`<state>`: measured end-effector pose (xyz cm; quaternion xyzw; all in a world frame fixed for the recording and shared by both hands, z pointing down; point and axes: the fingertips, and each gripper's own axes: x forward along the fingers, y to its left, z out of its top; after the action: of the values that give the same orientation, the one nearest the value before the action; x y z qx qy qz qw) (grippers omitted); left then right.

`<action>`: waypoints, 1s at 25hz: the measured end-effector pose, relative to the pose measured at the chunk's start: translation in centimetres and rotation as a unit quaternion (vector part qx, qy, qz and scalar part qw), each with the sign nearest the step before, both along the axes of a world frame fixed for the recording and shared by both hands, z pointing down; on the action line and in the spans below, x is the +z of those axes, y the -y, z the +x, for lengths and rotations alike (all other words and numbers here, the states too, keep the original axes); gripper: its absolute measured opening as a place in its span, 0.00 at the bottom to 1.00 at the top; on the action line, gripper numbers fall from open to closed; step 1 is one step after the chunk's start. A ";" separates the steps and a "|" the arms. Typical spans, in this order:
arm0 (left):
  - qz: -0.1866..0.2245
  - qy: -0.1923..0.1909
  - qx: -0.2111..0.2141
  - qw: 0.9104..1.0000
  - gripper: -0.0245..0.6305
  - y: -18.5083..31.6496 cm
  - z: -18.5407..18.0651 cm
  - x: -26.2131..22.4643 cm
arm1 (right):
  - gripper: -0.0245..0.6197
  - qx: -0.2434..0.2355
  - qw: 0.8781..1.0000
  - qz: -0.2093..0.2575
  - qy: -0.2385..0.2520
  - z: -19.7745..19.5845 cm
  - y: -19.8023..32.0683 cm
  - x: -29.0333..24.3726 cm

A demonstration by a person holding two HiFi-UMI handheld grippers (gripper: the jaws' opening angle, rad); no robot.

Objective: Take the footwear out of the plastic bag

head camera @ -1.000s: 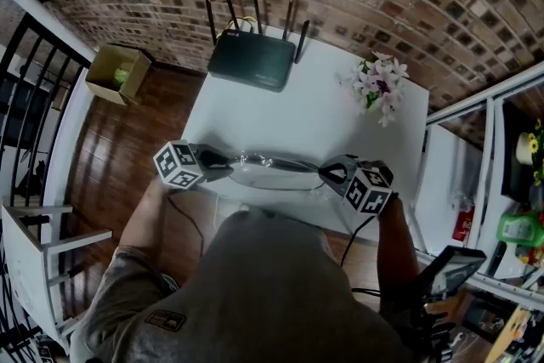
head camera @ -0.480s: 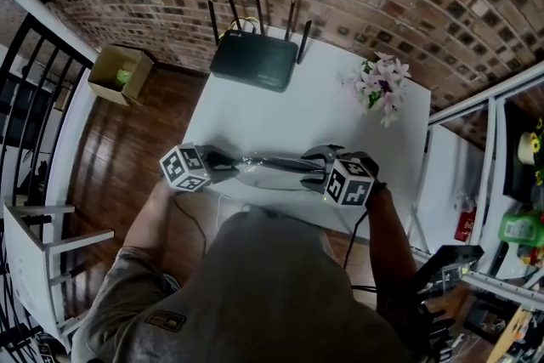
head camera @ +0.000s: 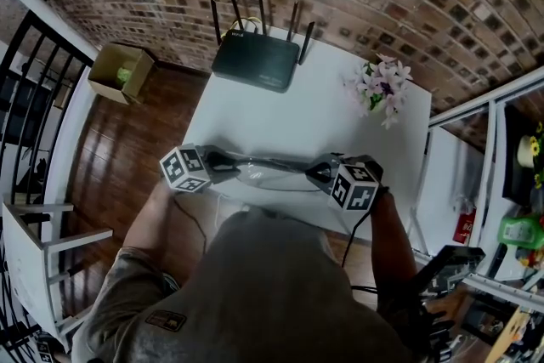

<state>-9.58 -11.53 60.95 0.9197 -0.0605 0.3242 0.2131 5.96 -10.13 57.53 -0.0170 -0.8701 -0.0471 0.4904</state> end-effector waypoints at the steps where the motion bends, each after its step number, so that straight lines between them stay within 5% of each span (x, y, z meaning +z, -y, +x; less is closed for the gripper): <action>1: 0.002 -0.001 0.003 1.000 0.18 0.1 0.0 -0.2 | 0.06 0.001 1.000 0.001 -0.002 0.1 0.0 -0.1; 14: 0.054 -0.007 0.034 0.998 0.17 1.6 1.4 -3.6 | 0.06 -0.003 0.997 0.033 -0.067 1.7 0.8 -1.8; 25: 0.035 -0.030 0.013 0.999 0.17 1.3 0.6 -3.8 | 0.06 0.029 0.998 0.019 -0.059 3.2 0.6 -1.7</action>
<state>-8.97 -12.79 57.16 0.9367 -0.0538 0.2965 0.1784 9.13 -10.72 55.86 0.0150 -0.8389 -0.0478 0.5420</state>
